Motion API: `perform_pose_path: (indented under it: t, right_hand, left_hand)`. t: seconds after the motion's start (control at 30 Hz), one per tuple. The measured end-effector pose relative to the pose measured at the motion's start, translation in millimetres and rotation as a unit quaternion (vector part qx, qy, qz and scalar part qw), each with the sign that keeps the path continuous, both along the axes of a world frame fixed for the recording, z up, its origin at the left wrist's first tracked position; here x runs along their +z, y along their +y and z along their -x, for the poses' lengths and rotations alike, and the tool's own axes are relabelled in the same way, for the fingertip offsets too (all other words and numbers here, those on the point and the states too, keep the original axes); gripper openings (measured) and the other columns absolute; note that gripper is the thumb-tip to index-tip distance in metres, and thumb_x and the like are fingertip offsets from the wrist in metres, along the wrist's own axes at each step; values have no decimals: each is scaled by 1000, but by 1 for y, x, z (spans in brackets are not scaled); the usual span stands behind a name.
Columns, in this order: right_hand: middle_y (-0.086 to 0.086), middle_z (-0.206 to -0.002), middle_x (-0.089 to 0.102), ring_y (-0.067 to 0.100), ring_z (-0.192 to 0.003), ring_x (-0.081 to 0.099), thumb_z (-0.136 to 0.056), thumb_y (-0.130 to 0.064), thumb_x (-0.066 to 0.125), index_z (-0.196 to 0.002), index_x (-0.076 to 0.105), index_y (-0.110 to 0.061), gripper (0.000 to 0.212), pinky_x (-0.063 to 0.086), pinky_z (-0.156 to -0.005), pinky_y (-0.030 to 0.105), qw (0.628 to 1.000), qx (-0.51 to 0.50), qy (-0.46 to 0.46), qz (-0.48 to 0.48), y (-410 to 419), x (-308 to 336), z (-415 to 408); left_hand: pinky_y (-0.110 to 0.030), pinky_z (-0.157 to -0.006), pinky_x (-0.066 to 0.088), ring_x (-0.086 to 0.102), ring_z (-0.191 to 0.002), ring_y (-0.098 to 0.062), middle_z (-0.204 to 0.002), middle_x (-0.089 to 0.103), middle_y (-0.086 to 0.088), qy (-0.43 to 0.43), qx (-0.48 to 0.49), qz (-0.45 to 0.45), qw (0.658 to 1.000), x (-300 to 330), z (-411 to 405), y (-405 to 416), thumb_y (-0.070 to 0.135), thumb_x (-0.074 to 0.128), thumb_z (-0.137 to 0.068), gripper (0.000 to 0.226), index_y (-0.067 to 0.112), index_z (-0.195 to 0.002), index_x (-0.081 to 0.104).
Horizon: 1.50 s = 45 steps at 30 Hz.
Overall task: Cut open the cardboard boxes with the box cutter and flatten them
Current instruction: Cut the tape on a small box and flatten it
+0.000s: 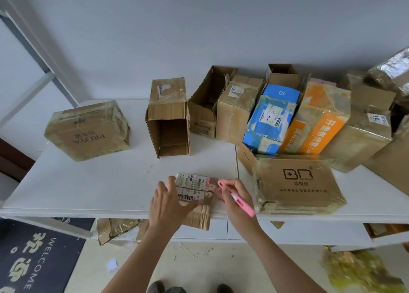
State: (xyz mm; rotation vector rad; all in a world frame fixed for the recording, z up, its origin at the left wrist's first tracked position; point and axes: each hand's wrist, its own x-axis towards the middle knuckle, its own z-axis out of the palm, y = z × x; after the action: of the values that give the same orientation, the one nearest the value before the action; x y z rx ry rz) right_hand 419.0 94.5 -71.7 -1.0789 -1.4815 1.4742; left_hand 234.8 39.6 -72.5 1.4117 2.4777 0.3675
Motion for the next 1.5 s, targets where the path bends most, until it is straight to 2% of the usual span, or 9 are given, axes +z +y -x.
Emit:
perform_pose_path:
  t: [0.13, 0.2, 0.37, 0.67, 0.87, 0.97, 1.13, 1.33, 1.5]
  right_hand:
    - [8, -112, 69, 22, -101, 71, -100, -9, 53, -105, 58, -6, 8, 57, -91, 47, 994, -40, 75, 67, 12, 2, 20]
    - [11, -107, 71, 24, -99, 71, -99, -11, 53, -102, 60, -8, 8, 57, -90, 45, 988, -92, 93, 87, 11, -1, 18]
    - [1, -96, 74, 25, -98, 70, -100, -11, 53, -99, 62, -9, 9, 56, -91, 42, 984, -114, 81, 107, -1, -17, 11]
    - [-1, -99, 74, 17, -98, 71, -101, -12, 52, -98, 62, -13, 10, 55, -95, 44, 986, -106, 55, 117, -3, -28, 16]
    - [-2, -92, 74, 28, -98, 67, -99, -8, 52, -95, 63, -10, 12, 51, -94, 56, 988, -97, 32, 113, -3, -26, 14]
    - [-4, -92, 74, 29, -96, 67, -100, -9, 52, -94, 64, -10, 12, 52, -91, 50, 992, -77, 21, 97, -8, -25, 9]
    - [-2, -91, 75, 15, -94, 71, -97, -15, 59, -93, 63, -7, 11, 53, -75, 19, 997, -9, 8, 79, -32, -28, 17]
    - [-7, -101, 73, 8, -102, 69, -100, -12, 52, -97, 60, -5, 11, 57, -86, 24, 986, -99, 84, 105, -18, -30, 11]
    - [-8, -100, 73, 7, -98, 68, -102, -10, 50, -98, 61, -10, 12, 57, -87, 31, 987, -97, 57, 117, -10, -33, 13]
  left_hand:
    - [-41, -120, 22, 25, -144, -22, -157, 23, -2, 17, -97, -15, 995, 3, 5, 1, 61, 58, -87, 79, 30, -152, 27]
    - [-38, -122, 12, 5, -151, -14, -165, 6, 7, -39, -126, 36, 991, 1, 10, 5, 54, 52, -94, 73, 29, -155, 21]
    - [-35, -117, 26, -2, -150, -6, -163, 5, 14, -83, -103, 25, 991, -7, 12, 4, 51, 56, -93, 72, 30, -154, 25]
    - [-34, -117, 26, 0, -150, -6, -163, 6, 15, -113, -94, 18, 989, -8, 12, 1, 42, 61, -92, 70, 33, -153, 28]
    - [-33, -117, 25, -1, -150, -6, -163, 7, 14, -106, -86, 11, 991, -10, 10, 1, 39, 62, -93, 68, 31, -152, 29]
    - [-35, -117, 25, -1, -150, -7, -163, 7, 13, -99, -82, 10, 992, -10, 8, 1, 39, 61, -93, 68, 31, -153, 29]
    - [-38, -117, 28, 1, -151, -10, -163, 8, 12, -86, -75, 9, 993, -13, 6, 3, 41, 61, -92, 70, 30, -153, 28]
    - [-36, -117, 28, 1, -150, -7, -163, 8, 14, -102, -73, 8, 992, -14, 8, 3, 43, 61, -92, 70, 32, -153, 29]
    - [-34, -117, 26, 1, -150, -7, -163, 8, 14, -105, -74, 4, 992, -13, 7, 2, 43, 61, -92, 70, 31, -153, 29]
